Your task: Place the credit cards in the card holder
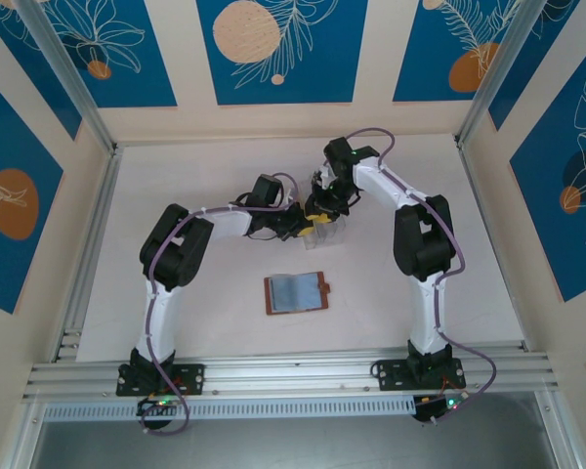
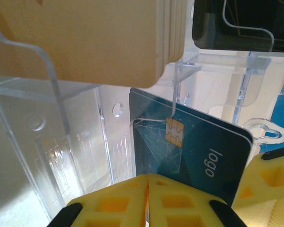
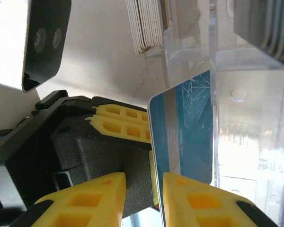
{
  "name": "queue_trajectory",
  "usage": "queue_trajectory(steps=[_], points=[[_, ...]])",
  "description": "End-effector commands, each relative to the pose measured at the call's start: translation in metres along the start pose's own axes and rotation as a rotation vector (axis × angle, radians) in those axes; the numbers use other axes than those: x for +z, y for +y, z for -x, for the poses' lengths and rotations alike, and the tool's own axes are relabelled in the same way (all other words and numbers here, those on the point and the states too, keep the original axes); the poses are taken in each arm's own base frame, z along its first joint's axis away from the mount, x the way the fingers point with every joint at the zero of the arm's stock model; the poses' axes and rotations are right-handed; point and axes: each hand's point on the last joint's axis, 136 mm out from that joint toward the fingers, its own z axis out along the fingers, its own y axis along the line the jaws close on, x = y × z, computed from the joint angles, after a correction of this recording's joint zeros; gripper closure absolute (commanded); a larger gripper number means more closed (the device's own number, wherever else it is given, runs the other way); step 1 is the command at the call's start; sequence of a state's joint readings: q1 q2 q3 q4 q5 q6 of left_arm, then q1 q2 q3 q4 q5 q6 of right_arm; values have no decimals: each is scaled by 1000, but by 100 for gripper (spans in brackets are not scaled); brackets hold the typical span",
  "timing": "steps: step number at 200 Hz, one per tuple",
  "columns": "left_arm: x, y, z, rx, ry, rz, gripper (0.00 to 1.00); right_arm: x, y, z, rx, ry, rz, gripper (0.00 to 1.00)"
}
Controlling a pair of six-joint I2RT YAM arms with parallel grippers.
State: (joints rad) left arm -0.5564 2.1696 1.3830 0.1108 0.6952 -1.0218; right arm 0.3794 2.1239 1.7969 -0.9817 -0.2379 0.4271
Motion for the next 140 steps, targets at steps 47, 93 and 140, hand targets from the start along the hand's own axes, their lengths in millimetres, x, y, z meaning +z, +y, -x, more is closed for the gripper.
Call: queue_trajectory(steps=[47,93,140], points=[[18,5,-8,16,32,34,90,9,13,-18,76,80,149,77],[22,5,-11,32,42,56,90,0,5,-13,94,47,136,85],[26,5,-15,60,53,88,90,-7,6,-11,92,26,155,89]])
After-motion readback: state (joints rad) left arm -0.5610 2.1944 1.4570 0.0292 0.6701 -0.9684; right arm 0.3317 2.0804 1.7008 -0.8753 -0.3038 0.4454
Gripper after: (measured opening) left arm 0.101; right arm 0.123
